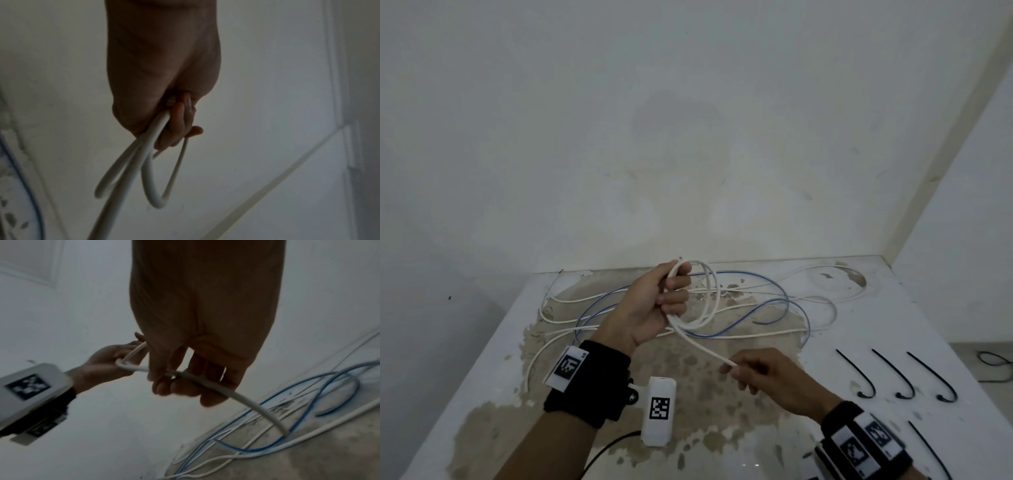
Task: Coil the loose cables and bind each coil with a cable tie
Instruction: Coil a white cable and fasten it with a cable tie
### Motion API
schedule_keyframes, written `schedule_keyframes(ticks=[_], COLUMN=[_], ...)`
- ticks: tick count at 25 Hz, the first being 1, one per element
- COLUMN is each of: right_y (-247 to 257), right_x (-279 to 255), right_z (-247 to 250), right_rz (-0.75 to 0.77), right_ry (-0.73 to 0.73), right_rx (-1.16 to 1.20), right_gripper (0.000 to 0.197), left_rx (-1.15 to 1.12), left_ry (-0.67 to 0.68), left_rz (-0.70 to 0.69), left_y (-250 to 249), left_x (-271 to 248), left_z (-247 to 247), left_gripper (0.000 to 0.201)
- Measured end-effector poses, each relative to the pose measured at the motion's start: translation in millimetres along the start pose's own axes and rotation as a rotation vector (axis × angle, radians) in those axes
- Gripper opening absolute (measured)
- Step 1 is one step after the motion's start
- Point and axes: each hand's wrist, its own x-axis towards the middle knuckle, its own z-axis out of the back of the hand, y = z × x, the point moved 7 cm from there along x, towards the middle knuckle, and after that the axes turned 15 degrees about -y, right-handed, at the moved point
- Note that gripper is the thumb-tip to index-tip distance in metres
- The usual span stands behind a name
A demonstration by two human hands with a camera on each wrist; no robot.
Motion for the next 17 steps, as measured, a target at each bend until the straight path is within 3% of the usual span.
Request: schedule_keyframes(ticks=[2,4,5,7,10,12,14,17], right_y=[-12.0,-16.2,-10.4,0.2,13.8,31.6,50.2,70.1], right_x=[2.6,7.9,8.8,11.4,14.4,11.5,9.9,10.4], right_z=[18.1,40.5,48.1,54.9,60.8,66.0,63.6,59.6], right_rz=[0.035,0.102,0.106,0.039,-0.03,0.036,0.128,0.253], right_ry=[0.018,-0.075,-0.132,-0.215,-0.387,-0.523,-0.557,-0.563], right_rx=[-0.268,-0.698,-0.804,-0.652,-0.176,-0.002,0.128,0.083], right_gripper=[0.015,0.013,0.013,0.007,0.012,0.01,0.025,0.029], left_rx=[0.151,0.301,0.345,0.366,0.339,0.332,0.325,0.295], left_ry=[-0.088,-0.183,-0.205,-0.203,-0.168,-0.147,-0.124,-0.083], left_rz=[0.004,-0.06,-0.078,-0.066,-0.022,0.022,0.073,0.151], left_y=[6.0,8.4,10.8,18.0,26.4,34.3,44.9,58.1], left_x=[-2.1,-4.9,-6.4,-9.0,-11.0,-12.2,-12.6,-14.3], left_z=[4.9,8.8,9.1,7.0,3.8,3.0,1.0,-4.5], left_gripper=[0.035,0.038,0.038,0.037,0.035,0.035,0.035,0.036])
